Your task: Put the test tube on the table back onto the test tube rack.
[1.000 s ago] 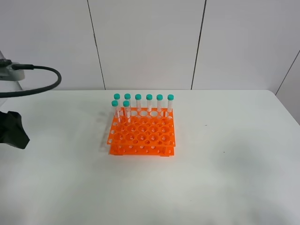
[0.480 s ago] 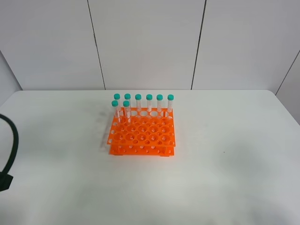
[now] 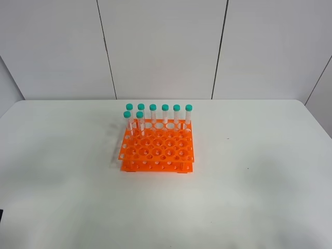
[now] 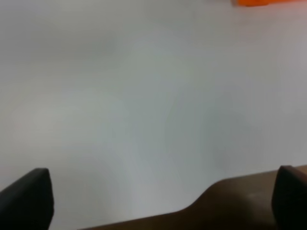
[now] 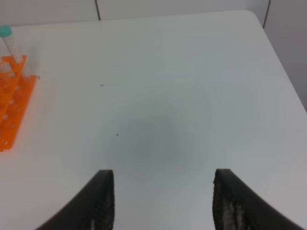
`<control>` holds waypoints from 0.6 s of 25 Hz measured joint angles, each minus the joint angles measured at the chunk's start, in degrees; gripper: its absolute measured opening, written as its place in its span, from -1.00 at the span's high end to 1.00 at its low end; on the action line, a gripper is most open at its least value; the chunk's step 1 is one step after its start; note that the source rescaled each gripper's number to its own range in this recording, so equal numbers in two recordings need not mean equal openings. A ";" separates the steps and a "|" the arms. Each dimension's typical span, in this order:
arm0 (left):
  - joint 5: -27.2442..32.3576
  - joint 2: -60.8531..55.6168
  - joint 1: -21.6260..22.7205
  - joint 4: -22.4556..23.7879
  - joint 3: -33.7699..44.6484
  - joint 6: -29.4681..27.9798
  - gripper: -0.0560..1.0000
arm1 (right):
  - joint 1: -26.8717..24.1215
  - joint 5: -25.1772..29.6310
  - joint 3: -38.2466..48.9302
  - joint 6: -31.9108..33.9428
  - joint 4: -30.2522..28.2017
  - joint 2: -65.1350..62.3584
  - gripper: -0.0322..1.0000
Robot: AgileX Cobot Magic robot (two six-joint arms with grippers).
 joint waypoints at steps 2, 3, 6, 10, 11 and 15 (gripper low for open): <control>-0.42 -2.75 0.00 0.00 0.05 0.20 -1.00 | 0.00 0.00 0.00 0.00 0.00 0.00 -0.51; -0.42 -4.27 0.00 0.00 0.05 0.24 -1.00 | 0.00 0.00 0.00 0.00 0.00 0.00 -0.51; -0.42 -8.45 0.00 0.00 0.05 0.24 -1.00 | 0.00 0.00 0.00 0.00 0.00 0.00 -0.51; -0.46 -14.88 0.00 0.05 0.05 0.24 -1.00 | 0.00 0.00 0.00 0.00 0.00 0.00 -0.51; -0.46 -16.59 0.00 0.05 0.05 0.24 -1.00 | 0.00 0.00 0.00 0.00 0.00 0.00 -0.51; -0.48 -19.93 0.00 0.05 0.05 0.39 -1.00 | 0.00 0.00 0.00 0.00 0.00 0.00 -0.51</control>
